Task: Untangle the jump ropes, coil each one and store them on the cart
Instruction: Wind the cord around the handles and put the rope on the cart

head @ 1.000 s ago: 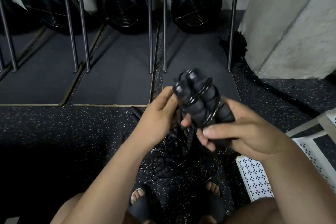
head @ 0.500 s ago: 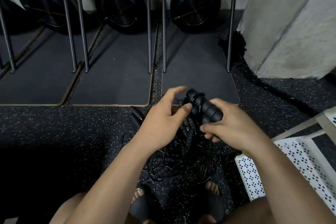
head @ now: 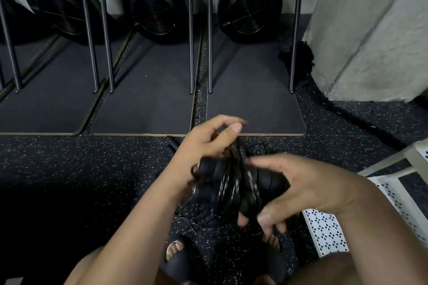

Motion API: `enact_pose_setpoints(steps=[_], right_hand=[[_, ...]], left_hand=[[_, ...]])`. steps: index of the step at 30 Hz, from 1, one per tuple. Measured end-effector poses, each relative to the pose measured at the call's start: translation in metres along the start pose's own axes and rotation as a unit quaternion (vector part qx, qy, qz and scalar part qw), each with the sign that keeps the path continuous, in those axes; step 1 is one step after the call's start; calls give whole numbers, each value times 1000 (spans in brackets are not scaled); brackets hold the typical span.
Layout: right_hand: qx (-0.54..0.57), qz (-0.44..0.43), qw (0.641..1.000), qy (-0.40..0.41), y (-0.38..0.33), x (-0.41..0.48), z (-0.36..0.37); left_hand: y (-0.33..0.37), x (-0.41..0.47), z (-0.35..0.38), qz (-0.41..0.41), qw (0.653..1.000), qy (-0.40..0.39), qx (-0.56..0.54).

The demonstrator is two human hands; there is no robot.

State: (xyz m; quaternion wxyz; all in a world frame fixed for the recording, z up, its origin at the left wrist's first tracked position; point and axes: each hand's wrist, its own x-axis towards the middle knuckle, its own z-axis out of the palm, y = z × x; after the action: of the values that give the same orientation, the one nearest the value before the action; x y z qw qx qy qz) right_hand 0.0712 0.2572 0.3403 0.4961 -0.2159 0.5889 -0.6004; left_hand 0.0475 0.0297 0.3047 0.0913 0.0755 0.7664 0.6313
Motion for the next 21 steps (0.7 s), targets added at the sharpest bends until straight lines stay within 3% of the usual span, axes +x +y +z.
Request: enact_pose_setpoints(steps=[3,7,9,13,17,21], right_hand=[[68,-108,989,70,2,2,-1],[155,-182,932,272,0,13,-2],[152,-170,902,366,1,17,-6],[20,-92,844,529,14,21,-16],[-103,1,851,514,23,21,-20],[-183,92,899,388,27,23,-15]], left_hand=[[-8,0,3,-5,999,14,-31],[-9,-2,12,-26,998,44,-26],[-8,-2,14,-22,999,36,25],[0,-7,14,-13,989,30,142],[3,-9,12,4,990,27,138],[2,-9,8,19,991,31,128]])
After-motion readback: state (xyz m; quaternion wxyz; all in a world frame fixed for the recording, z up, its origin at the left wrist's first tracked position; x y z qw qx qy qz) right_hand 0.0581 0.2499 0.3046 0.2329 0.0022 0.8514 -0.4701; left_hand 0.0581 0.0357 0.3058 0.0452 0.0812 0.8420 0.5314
